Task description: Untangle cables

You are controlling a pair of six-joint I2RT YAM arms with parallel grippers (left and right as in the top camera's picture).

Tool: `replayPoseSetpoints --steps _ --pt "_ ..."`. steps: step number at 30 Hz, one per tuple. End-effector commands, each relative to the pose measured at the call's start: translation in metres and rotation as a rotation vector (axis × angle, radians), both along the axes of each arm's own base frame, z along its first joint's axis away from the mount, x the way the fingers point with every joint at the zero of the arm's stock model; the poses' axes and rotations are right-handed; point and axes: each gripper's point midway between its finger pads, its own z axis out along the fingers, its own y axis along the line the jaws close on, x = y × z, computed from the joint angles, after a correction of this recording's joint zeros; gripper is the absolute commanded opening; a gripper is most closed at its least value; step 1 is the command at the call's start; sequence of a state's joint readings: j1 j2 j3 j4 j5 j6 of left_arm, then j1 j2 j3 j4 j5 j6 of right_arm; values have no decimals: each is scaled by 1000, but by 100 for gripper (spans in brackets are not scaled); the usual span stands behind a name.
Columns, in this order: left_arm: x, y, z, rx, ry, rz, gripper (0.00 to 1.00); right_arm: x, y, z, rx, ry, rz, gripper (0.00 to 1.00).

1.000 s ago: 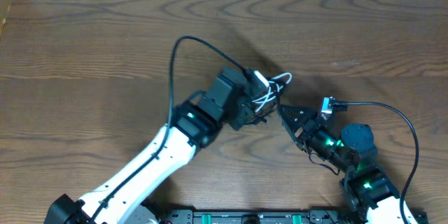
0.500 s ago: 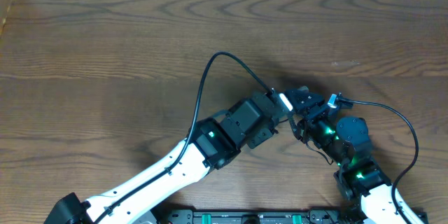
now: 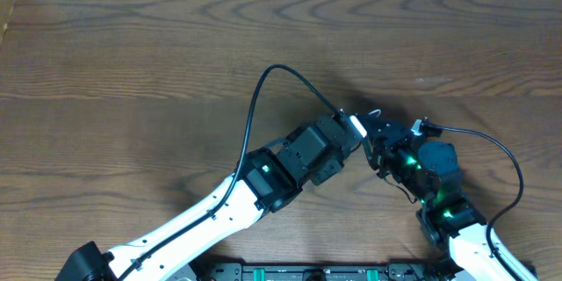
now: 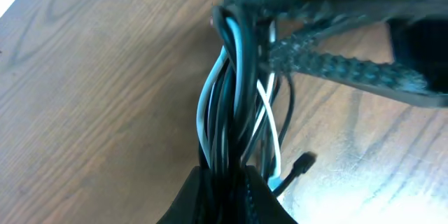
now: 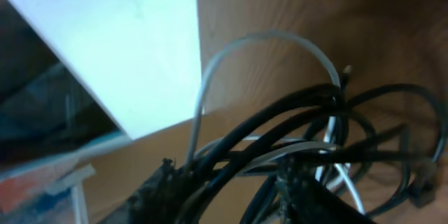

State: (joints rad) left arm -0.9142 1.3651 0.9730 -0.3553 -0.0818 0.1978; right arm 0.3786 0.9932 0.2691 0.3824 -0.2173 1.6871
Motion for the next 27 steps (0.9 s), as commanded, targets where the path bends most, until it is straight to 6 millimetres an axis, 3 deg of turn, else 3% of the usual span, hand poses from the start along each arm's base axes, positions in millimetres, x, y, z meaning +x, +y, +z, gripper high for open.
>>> replayPoseSetpoints --steps 1,4,5,9,12,16,19,23,27 --pt "-13 -14 7 -81 50 -63 7 1 3 -8 9 40 7 32" --pt "-28 -26 12 -144 102 -141 8 3 7 -8 16 31 24 12" --pt "-33 -31 14 -167 118 -168 7 2 9 -7 19 31 34 1" --pt "-40 -48 28 -258 130 -241 7 -3 15 -11 12 37 89 1" --pt "-30 -50 39 -289 80 -225 7 -10 18 -22 -68 30 151 1" --pt "1 -26 57 -280 -34 -92 7 -30 3 -66 -203 185 168 1" --pt "18 -4 78 -295 -109 -8 7 -38 -11 -84 -281 237 163 1" --pt "27 21 106 -344 -172 50 7 -33 -14 -78 -320 168 205 1" --pt "25 32 107 -337 -159 68 7 -29 -13 -66 -335 78 260 1"
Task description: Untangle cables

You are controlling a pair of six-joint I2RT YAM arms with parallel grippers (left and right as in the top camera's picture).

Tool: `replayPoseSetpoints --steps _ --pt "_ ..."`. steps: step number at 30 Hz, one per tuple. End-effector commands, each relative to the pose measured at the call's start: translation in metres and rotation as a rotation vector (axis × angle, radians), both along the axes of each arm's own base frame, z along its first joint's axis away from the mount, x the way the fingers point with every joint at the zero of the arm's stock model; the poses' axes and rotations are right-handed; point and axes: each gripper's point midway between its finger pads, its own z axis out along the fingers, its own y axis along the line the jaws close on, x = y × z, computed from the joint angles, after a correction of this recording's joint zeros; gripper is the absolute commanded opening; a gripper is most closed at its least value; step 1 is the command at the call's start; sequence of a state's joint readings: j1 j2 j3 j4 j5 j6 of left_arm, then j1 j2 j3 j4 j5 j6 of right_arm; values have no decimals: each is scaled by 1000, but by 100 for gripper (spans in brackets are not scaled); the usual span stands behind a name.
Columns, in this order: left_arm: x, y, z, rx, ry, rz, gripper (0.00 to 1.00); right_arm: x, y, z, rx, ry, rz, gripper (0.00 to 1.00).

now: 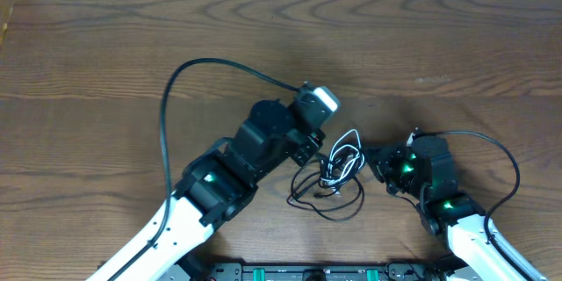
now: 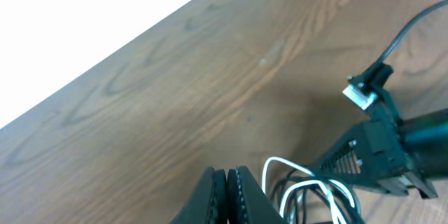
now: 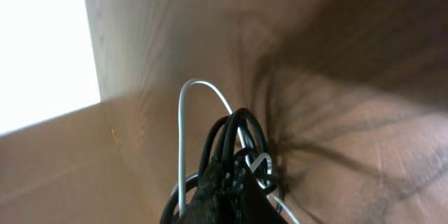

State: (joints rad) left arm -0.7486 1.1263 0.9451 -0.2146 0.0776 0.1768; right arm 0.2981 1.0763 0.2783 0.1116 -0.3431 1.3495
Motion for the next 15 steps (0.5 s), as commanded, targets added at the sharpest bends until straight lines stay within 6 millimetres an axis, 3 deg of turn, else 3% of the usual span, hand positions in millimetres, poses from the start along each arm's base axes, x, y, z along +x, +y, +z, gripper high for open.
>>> replayPoseSetpoints --steps 1,3,6,10,11,12,13,15 --pt "0 4 3 -3 23 16 7 0 1 7 -31 -71 81 1" --pt "-12 1 -7 -16 105 -14 8 0 1 7 -31 -71 80 1" --pt "-35 -3 -24 -12 236 -86 34 1 1 9 -19 -73 71 1" --pt "-55 -4 -36 1 327 -153 43 15 6 31 70 -132 24 2" --pt "-63 -10 -33 -24 348 -202 54 20 6 39 98 -155 7 2" --pt "-69 -15 -30 -48 363 -244 80 23 6 44 118 -164 -6 2" --pt "-76 -21 -25 -84 388 -283 96 26 6 49 137 -169 -23 2" --pt "-79 -24 -25 -139 475 -253 97 31 4 56 140 -189 -37 1"
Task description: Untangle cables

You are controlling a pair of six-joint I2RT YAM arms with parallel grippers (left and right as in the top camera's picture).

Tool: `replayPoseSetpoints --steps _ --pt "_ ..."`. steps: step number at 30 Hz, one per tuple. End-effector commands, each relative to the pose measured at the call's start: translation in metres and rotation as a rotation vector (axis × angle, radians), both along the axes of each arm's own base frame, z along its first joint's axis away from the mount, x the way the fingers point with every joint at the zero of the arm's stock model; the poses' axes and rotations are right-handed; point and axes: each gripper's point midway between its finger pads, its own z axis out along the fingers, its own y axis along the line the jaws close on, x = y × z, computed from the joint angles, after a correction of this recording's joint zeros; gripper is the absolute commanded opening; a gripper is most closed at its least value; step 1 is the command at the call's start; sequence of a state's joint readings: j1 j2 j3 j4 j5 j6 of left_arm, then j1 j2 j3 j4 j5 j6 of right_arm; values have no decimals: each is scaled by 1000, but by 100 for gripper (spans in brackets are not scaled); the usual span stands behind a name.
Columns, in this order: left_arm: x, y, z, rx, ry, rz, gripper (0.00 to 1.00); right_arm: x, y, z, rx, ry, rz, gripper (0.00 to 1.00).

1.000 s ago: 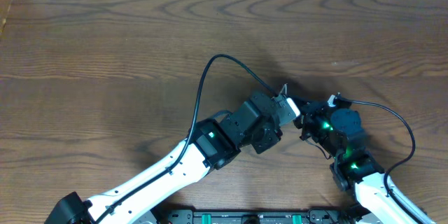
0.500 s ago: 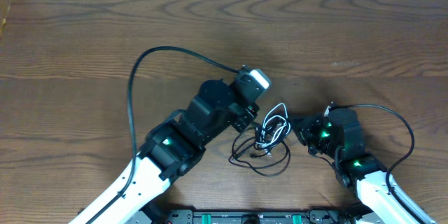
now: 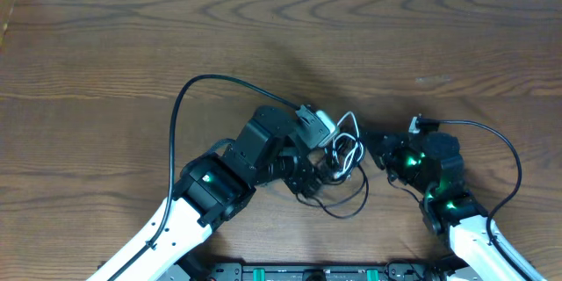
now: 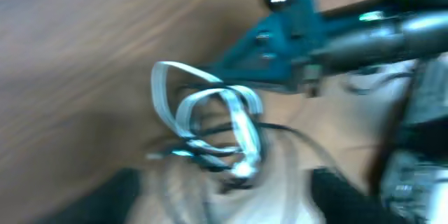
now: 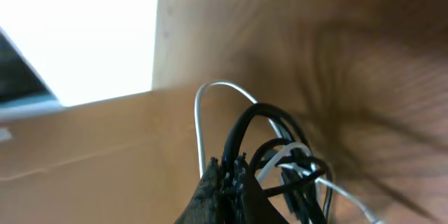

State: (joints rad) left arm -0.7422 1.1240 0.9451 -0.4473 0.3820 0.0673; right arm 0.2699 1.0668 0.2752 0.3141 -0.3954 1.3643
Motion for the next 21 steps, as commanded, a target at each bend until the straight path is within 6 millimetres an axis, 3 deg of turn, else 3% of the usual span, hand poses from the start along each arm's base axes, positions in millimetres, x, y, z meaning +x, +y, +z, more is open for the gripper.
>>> replayPoseSetpoints --steps 1,5,10,16,19,21 --pt "-18 -14 12 -115 176 -18 97 10 -3 15 43 -13 -42 2" --pt "-4 -11 -16 -92 381 213 97 14 -3 24 35 -43 -38 2" --pt "24 1 -49 -135 645 666 99 13 -3 21 31 -28 -39 1" --pt "23 -3 -74 -227 1008 1003 98 12 -4 18 20 -20 -39 2" --pt "21 -3 -84 -243 1114 1119 98 12 -5 16 17 -13 -41 1" --pt "27 -4 -86 -219 1034 1059 98 12 -8 14 12 -5 -52 2"
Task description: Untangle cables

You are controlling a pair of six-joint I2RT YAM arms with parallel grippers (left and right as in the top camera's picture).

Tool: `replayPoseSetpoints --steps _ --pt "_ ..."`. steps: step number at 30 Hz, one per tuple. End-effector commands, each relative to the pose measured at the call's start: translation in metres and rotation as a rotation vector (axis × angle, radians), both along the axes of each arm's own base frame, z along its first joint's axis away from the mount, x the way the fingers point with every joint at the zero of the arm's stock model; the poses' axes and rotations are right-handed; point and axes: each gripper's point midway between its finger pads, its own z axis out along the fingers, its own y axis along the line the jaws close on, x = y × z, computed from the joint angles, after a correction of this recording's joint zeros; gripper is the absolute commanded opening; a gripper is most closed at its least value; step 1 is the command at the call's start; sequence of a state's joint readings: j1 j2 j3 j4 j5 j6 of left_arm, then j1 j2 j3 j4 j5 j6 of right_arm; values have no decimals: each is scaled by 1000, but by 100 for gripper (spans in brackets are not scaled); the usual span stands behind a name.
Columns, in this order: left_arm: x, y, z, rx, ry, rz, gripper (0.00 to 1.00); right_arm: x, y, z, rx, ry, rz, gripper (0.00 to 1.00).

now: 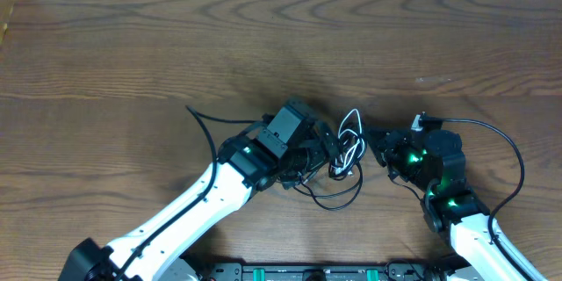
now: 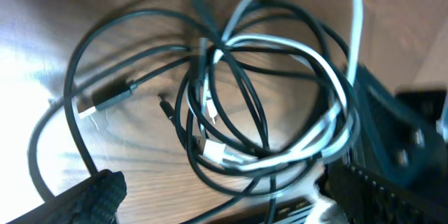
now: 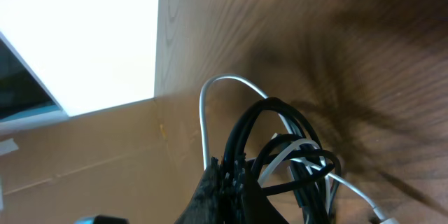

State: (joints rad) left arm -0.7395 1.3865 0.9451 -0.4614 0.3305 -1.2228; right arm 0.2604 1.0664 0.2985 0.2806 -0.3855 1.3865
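Note:
A tangle of black and white cables [image 1: 346, 151] lies on the wooden table [image 1: 132, 61] between the two arms. My right gripper [image 1: 376, 147] is shut on its right side; in the right wrist view the gripper [image 3: 234, 182] pinches black strands of the tangle [image 3: 294, 147], with a white loop arching above. My left gripper [image 1: 327, 154] is at the tangle's left edge. Seen from the left wrist, this gripper [image 2: 224, 185] is open, its fingers [image 2: 94, 196] spread wide, and the loops [image 2: 266, 105] lie just beyond them. A black loop [image 1: 338, 200] trails toward the near edge.
The left arm's own black lead [image 1: 204, 119] arcs beside its wrist. The right arm's lead [image 1: 496, 145] loops out to the right. A white wall strip bounds the far edge, and a cardboard edge [image 1: 7, 9] stands at the far left corner.
The left wrist has turned and sits closer to the tangle, its open fingers now facing the loops on the table. The right gripper still holds the same strands in the same spot.
First both grippers were shut on the bundle, close together. Then the left gripper was shut and empty, up and left of the tangle that hung from the right gripper. After that it was open near the tangle, and now it is open right over it.

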Motion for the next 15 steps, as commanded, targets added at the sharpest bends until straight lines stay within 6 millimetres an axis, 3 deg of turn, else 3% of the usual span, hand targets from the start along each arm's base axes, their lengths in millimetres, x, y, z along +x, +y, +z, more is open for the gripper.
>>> replayPoseSetpoints --steps 1,4,5,7,10,15 --pt "17 -1 3 17 -67 9 98 8 -6 10 2 -18 -31 2" --pt "28 2 4 178 -385 -360 98 8 -14 5 -5 6 -54 2" --pt "25 3 3 248 -513 -577 98 10 -17 4 -18 -3 -58 2" --pt "21 7 -1 327 -612 -779 98 11 -20 6 -20 -12 -56 2" --pt "18 10 -5 388 -675 -916 98 11 -23 7 20 10 -64 2" --pt "9 -2 -4 406 -758 -1049 98 11 -25 8 89 53 -87 1"
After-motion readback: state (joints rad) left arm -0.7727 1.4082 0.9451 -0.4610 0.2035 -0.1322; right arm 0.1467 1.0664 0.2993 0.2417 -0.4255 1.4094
